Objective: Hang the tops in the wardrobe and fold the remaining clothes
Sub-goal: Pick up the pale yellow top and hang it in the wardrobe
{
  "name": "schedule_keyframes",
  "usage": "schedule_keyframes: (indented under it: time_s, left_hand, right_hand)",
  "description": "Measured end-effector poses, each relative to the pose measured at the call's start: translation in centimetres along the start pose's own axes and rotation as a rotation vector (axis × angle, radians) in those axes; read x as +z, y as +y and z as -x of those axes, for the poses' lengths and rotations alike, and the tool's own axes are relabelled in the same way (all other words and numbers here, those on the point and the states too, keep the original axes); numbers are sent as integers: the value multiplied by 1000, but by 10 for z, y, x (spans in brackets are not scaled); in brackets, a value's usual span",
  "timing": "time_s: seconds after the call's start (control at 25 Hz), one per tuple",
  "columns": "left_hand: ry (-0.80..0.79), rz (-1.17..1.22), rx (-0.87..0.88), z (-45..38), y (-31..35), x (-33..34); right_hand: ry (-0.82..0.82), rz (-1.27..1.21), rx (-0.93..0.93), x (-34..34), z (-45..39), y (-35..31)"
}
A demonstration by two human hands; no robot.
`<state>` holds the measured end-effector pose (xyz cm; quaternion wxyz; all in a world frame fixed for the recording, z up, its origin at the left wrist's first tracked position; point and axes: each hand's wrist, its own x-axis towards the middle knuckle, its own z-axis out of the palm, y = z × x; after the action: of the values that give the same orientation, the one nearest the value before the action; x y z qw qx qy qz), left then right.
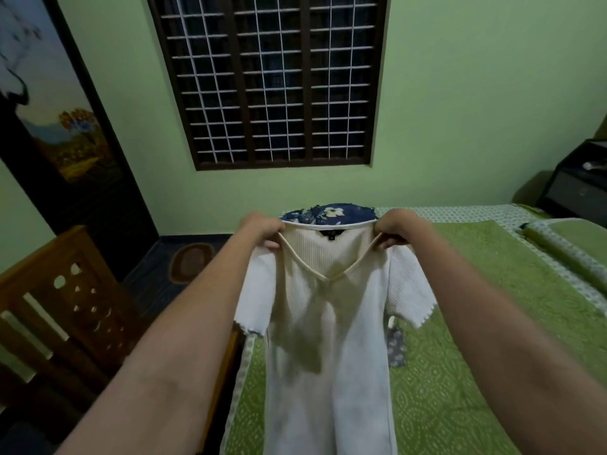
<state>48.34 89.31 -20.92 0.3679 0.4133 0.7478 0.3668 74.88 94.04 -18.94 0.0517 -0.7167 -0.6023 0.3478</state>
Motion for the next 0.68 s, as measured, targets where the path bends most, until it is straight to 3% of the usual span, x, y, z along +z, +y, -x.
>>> schedule_keyframes:
  time_s: [0.16,0.28,0.48,0.56,0.68]
  left_hand:
    - [-71,383,-79,-57,-1,51]
    - [10,462,-45,-87,-24,72]
    - [117,367,-334,-141,-119,42]
    - [208,315,-429,-129,-159,16]
    - [351,246,-567,-104,-242,-38]
  right_hand:
    - [-128,-326,-10,22,-83,1]
    - [-115,-521,43,43,-121,7]
    - [-203,-467,168,99,-170,-4]
    - [-279,-435,170,144,-179,-25]
    - [-465,-196,80,241,-177,-69]
